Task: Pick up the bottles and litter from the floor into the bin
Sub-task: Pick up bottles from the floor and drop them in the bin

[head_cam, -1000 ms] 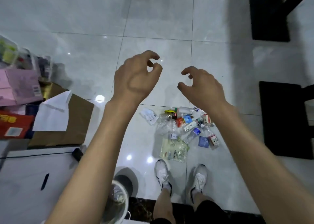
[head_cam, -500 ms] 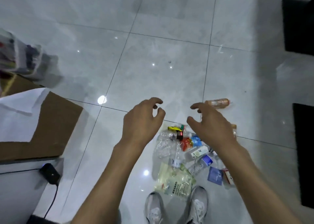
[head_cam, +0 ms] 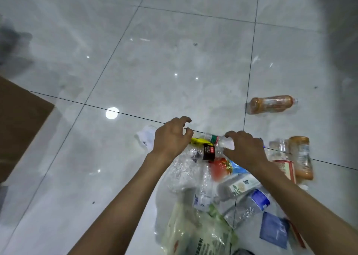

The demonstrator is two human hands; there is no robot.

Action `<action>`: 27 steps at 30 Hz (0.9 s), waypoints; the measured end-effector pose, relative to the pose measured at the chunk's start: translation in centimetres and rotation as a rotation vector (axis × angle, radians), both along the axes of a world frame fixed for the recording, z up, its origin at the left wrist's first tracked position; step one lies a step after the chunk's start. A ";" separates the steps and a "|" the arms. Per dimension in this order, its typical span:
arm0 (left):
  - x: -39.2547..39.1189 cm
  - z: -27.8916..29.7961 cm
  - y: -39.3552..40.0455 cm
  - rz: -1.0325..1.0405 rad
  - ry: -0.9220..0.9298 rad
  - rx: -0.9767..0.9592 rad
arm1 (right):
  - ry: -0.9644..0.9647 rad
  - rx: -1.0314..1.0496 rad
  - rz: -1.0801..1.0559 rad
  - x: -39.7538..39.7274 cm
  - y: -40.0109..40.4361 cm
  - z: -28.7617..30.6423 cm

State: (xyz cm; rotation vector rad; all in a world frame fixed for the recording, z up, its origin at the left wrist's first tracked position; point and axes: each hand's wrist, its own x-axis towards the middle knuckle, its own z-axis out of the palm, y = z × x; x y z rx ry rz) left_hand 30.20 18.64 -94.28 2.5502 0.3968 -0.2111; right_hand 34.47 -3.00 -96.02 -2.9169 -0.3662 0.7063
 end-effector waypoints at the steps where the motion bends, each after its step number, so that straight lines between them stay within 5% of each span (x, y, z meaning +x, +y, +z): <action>1: 0.1 -1.4 0.1 -0.011 0.009 0.004 | -0.026 -0.032 0.031 0.3 -0.2 -1.6; 9: 0.4 -10.9 -0.9 -0.081 0.035 0.089 | -0.052 -0.106 0.053 2.3 -2.3 -11.9; 27: 2.3 -14.7 -2.0 -0.164 -0.060 0.173 | -0.059 0.005 0.057 5.5 -4.0 -16.2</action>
